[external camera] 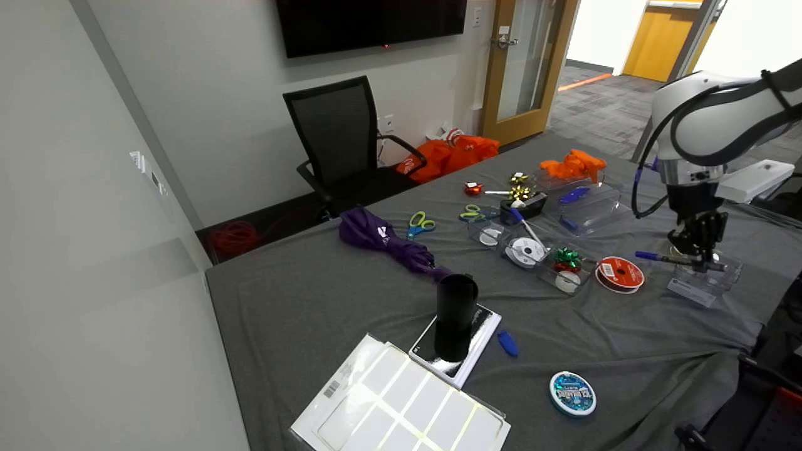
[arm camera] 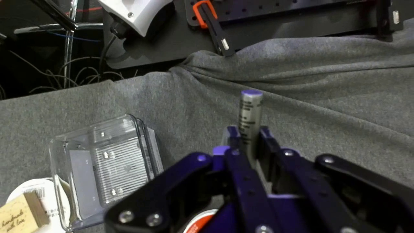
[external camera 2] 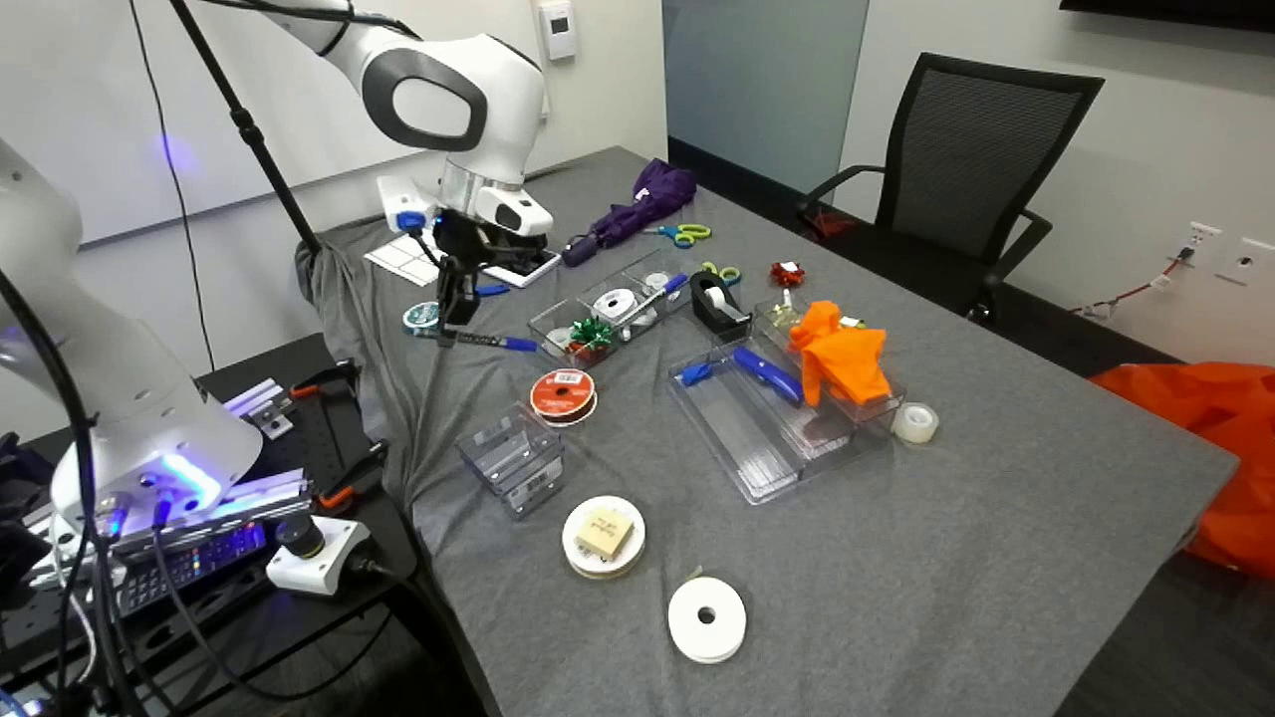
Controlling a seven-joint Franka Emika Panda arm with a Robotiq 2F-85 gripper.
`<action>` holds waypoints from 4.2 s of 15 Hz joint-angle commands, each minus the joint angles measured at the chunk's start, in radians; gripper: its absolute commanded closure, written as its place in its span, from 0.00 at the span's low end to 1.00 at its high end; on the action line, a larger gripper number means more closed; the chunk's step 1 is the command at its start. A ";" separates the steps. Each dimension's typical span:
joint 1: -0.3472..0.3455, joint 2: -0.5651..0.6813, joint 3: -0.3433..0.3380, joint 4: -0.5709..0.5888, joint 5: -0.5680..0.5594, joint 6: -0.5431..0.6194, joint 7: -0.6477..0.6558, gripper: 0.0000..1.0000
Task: Move one pen to the frontmost clear object
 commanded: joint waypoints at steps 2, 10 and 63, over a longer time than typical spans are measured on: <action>-0.036 -0.132 -0.025 -0.084 -0.015 -0.032 0.006 0.96; -0.108 -0.167 -0.102 -0.064 -0.090 -0.095 -0.131 0.96; -0.169 0.238 -0.145 0.192 0.070 -0.101 0.010 0.96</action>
